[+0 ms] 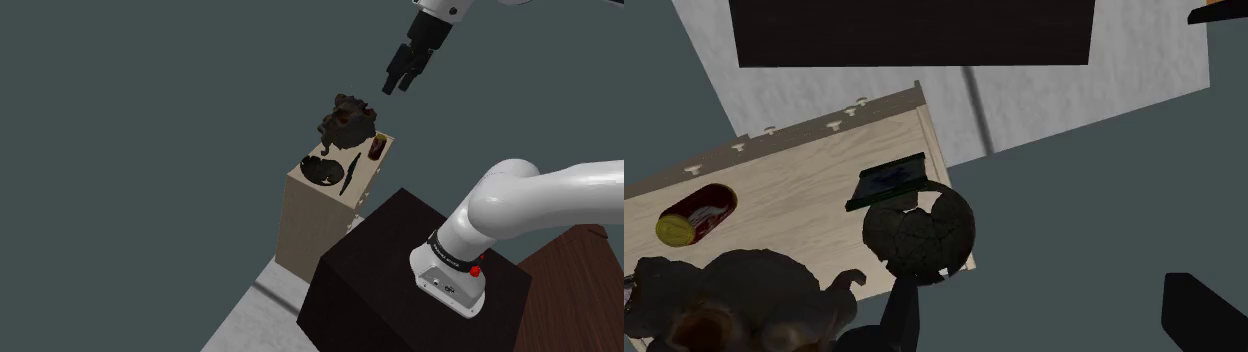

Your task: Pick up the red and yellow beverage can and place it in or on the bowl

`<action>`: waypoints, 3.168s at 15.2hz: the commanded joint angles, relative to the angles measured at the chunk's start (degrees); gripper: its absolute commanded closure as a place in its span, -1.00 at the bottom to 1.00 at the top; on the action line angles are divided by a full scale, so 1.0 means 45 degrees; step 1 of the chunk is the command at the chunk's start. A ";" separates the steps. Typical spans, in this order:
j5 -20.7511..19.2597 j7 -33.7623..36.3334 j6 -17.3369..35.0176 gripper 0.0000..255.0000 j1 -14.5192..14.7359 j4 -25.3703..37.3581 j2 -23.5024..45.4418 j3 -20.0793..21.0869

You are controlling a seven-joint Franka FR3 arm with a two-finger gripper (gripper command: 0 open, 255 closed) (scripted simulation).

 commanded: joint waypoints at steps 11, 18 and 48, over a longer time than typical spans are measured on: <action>-0.1368 -0.2768 0.3099 -1.00 -0.0779 -0.2221 0.0912 -0.2134; -0.2035 -0.4783 0.5587 -1.00 -0.1186 -0.2762 0.2807 -0.3818; 0.5224 -1.4975 1.1366 -1.00 -0.1378 0.0827 1.3792 -0.6936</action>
